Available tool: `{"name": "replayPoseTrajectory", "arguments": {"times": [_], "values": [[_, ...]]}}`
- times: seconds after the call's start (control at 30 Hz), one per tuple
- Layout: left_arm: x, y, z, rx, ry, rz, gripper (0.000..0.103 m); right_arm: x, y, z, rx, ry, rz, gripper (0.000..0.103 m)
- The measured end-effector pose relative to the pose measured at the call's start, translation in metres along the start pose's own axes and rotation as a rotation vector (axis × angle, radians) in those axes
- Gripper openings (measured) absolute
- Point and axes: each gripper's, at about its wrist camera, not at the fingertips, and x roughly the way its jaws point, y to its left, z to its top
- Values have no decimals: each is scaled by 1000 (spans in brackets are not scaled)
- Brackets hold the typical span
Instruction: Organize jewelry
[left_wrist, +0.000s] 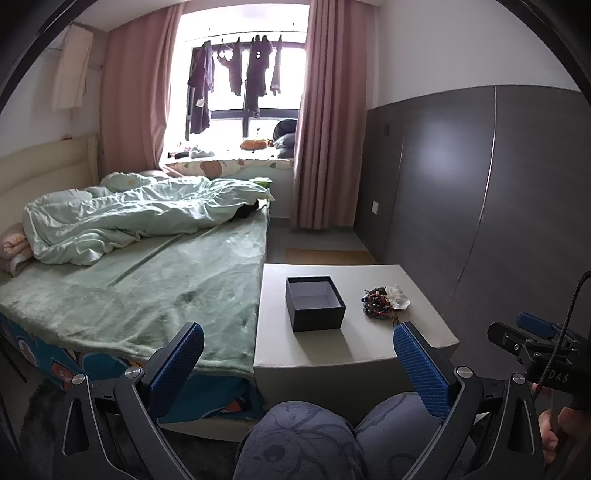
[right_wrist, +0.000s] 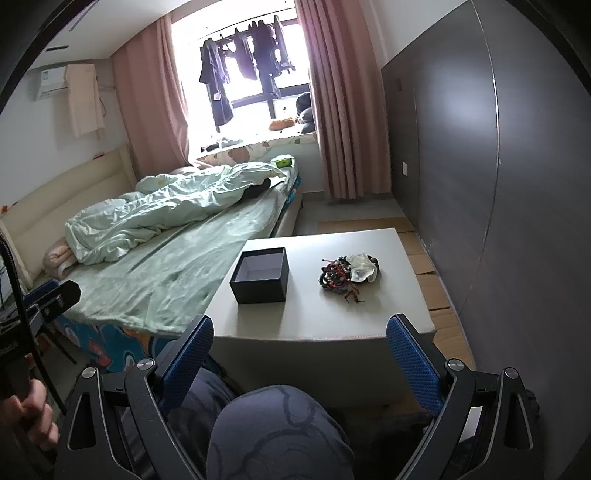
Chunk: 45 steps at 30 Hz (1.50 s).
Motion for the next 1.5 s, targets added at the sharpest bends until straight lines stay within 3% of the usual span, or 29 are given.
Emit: {"name": "replayPoseTrajectory", "arguments": {"times": [0.83,1.13,1.5], "values": [[-4,-4,2,-2,-6,-16,103,-5,-6,1,3,-17,-9,95],[20,-17,11,-3,-10,-64,103,11,-15,3,26,1,-11,95],[85,-38,21,24,55,-150,103,52,-46,15,85,37,-47,95]]}}
